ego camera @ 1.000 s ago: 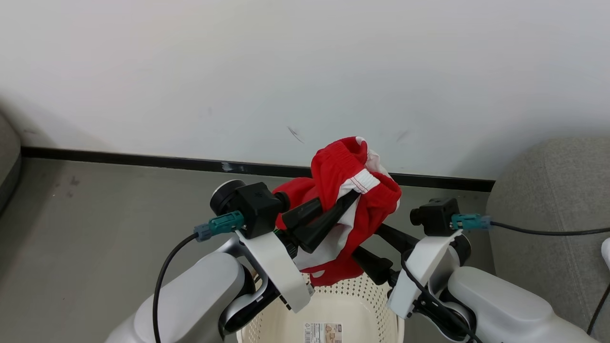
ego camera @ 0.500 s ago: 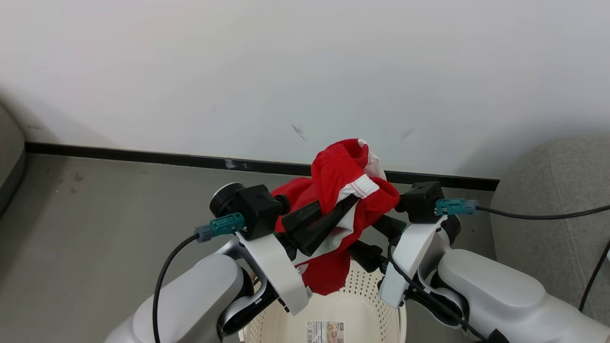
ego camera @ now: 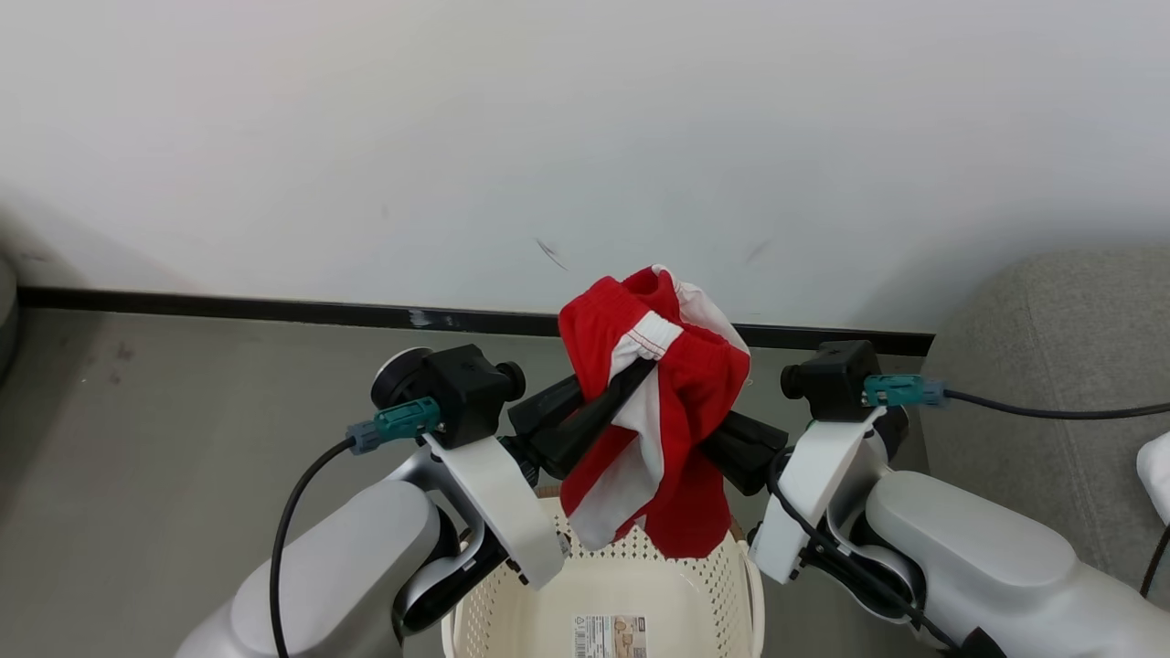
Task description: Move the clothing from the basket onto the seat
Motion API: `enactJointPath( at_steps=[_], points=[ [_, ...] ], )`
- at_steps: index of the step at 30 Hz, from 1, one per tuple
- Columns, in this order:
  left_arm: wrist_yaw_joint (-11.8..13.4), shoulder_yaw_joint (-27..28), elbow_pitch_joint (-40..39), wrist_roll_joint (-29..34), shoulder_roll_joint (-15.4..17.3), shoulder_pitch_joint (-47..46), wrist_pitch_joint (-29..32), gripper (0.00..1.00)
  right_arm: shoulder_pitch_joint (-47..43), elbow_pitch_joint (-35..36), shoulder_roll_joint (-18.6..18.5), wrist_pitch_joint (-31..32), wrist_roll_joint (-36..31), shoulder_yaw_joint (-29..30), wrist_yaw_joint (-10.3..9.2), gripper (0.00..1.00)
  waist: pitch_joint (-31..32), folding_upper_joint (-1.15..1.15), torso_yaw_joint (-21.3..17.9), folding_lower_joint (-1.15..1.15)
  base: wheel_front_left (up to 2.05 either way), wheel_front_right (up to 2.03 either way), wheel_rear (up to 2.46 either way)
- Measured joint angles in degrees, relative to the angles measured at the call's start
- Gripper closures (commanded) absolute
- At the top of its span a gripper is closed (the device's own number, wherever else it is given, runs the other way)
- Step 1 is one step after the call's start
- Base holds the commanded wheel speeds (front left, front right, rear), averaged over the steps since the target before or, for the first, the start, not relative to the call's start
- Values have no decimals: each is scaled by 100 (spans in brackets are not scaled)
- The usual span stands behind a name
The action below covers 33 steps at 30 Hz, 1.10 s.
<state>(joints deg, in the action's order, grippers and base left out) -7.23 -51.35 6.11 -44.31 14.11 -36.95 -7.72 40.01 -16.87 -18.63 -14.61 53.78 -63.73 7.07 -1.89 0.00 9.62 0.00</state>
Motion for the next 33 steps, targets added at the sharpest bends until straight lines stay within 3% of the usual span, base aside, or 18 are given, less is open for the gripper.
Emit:
enactJointPath(
  at_steps=[20, 22, 29, 30, 33],
  points=[
    [4, 41, 370, -104, 68, 145, -1, 100, -621, 513, -382, 0, -403, 848, 0, 100, 6, 0, -369, 0, 0, 0, 0],
    [11, 57, 415, -104, 88, 150, -1, 93, -670, 557, -400, 0, -457, 951, 0, 100, 1, 0, -424, 0, 0, 0, 0],
    [22, 65, 519, -104, 94, 150, -25, 86, -708, 710, -509, 0, -625, 1248, 0, 100, -20, 0, -615, 0, 0, 0, 0],
    [22, 65, 536, -104, 96, 150, -25, 79, -713, 732, -510, 0, -659, 1291, 0, 100, -22, 0, -644, 0, 0, 0, 0],
    [22, 60, 578, -103, 99, 151, -25, 24, -751, 777, -553, 0, -724, 1405, 0, 100, -27, 0, -725, 0, 0, 0, 0]
  ],
)
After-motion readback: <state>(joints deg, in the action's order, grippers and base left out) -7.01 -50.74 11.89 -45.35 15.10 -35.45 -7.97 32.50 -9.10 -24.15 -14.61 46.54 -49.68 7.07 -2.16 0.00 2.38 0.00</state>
